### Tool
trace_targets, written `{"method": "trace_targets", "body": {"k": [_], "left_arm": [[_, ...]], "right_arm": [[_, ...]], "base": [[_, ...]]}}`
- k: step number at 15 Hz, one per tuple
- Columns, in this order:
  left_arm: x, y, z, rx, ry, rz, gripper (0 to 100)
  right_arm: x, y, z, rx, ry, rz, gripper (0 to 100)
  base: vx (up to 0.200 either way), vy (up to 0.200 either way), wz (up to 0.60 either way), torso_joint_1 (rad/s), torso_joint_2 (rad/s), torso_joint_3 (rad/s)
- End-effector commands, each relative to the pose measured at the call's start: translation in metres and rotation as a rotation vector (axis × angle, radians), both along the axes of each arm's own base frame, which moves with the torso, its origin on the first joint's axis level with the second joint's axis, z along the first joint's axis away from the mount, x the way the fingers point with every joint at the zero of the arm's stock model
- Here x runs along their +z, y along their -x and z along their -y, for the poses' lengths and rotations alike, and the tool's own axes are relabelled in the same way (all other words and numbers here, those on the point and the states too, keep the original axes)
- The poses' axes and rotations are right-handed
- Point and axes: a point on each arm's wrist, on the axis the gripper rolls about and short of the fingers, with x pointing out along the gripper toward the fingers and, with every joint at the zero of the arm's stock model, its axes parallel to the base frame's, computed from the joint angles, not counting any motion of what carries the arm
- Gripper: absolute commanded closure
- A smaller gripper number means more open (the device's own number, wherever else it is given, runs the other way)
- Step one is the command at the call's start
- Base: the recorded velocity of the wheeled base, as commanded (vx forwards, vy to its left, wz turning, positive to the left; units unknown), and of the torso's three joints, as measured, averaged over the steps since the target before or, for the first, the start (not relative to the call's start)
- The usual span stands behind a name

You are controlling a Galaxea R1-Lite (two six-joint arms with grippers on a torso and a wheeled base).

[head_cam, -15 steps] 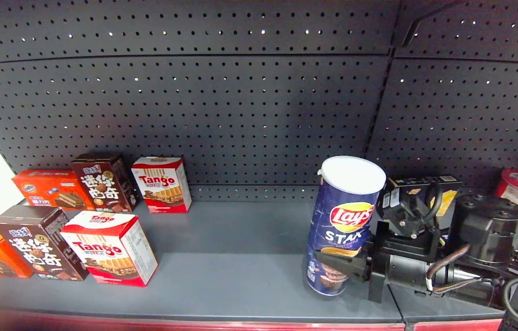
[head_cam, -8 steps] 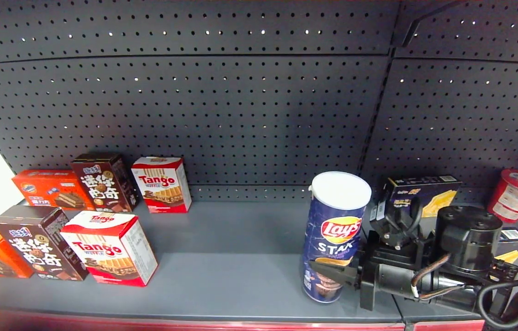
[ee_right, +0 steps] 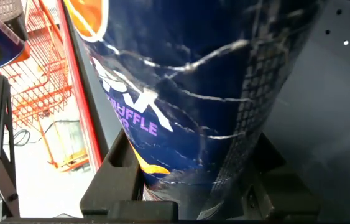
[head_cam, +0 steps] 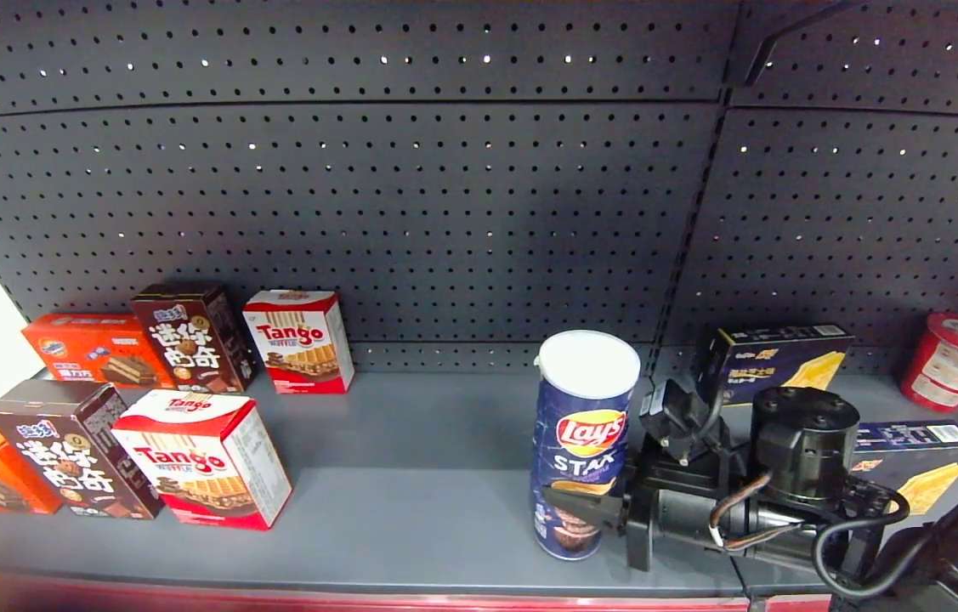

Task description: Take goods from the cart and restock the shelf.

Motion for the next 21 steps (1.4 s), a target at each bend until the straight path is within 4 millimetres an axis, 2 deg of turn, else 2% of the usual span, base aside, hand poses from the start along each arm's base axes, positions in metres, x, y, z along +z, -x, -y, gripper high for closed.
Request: {"method": "trace_targets", "body": {"k": [1,5,15,16,21], "left_arm": [[0.000,0.000,0.000,0.001,0.002,-0.003,100],[0.000,0.000,0.000,0.000,0.002,-0.003,100],[0.000,0.000,0.000,0.000,0.002,-0.003,100],[0.000,0.000,0.000,0.000,0.002,-0.003,100],[0.000,0.000,0.000,0.000,0.002,-0.001,100]], "right_arm": [[-0.006,-0.002,-0.003,0.005,0.010,-0.014,100],[-0.008,-0.009,-0.009,0.002,0.010,-0.011,100],[-0.009,0.000,-0.017,0.038,0.012,-0.013,100],[-0.009,0.001,-0.017,0.038,0.012,-0.012,0],[-0.007,0.009,-0.009,0.033,0.018,-0.020,0]], "base": [[0.000,0.000,0.00,0.000,0.00,0.000],[0.000,0.000,0.00,0.000,0.00,0.000],[0.000,0.000,0.00,0.000,0.00,0.000],[0.000,0.000,0.00,0.000,0.00,0.000],[0.000,0.000,0.00,0.000,0.00,0.000]]}}
